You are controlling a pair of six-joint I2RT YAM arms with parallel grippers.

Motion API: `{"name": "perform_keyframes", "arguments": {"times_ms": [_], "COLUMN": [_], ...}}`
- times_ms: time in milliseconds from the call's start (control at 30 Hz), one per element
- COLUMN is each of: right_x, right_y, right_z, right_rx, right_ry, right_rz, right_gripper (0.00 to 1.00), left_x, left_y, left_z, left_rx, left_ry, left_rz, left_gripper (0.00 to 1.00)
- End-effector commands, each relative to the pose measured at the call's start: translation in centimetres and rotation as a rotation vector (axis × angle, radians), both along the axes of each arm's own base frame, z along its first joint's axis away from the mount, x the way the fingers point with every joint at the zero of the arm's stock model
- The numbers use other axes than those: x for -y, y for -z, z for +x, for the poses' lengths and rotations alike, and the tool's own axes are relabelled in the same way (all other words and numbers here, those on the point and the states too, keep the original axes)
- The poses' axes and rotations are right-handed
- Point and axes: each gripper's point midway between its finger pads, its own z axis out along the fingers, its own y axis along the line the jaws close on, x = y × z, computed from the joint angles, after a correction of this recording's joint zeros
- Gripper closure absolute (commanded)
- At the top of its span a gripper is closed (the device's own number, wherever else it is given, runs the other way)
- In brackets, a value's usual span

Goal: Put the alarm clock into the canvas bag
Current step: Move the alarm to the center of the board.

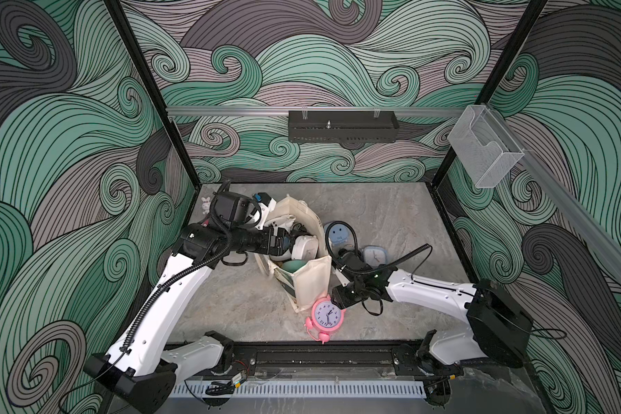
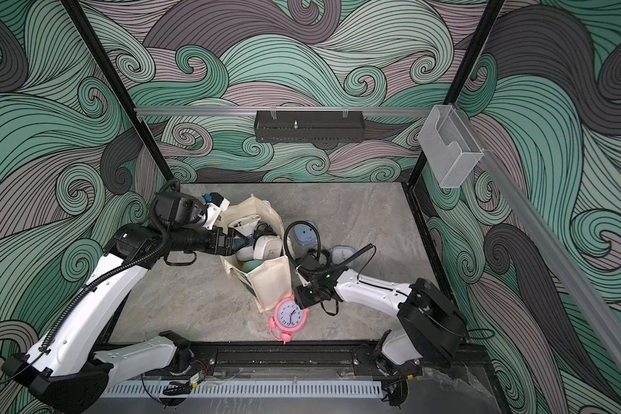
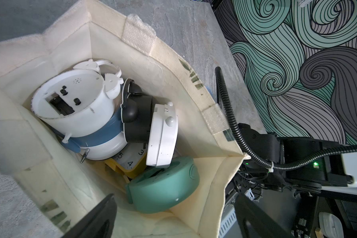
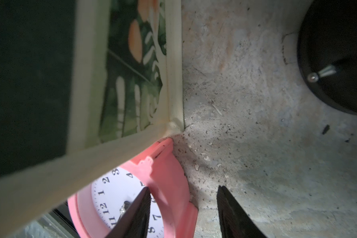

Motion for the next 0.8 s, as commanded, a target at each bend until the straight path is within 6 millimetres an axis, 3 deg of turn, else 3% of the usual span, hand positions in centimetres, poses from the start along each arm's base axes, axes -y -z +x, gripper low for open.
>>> {"name": "perform_keyframes", "arguments": {"times_ms": [0,267,467,767], "right_x": [1.9,4.2,6.9,10.6], "right_y": [0.8,0.8,1.0,1.5], "right_z": [0.3,1.1,2.6,6.3], "right_rx": [0.031,0.085,0.081,0.049], "right_ry": [0.040,0.090,0.186,0.418], "right_rz": [-0.089,-0.165,-0.182,-0.144], "right_gripper": [0.51,0.61,0.62,0.65], "left_x": [0.0,0.0,-0.1,0.0], "left_y": [-0.2,-0.4,-0.6,-1.3], "left_z": [-0.2,-0.1,-0.3,-0.5], "left_rx": [0.008,0.012,0.017,0.027], "left_ry": [0.002,-0.001,-0.003,0.006], "left_rz": [-0.001,-0.007,-0.006,-0.014], "left_gripper": [0.09,0.09,0.09,0.07]}}
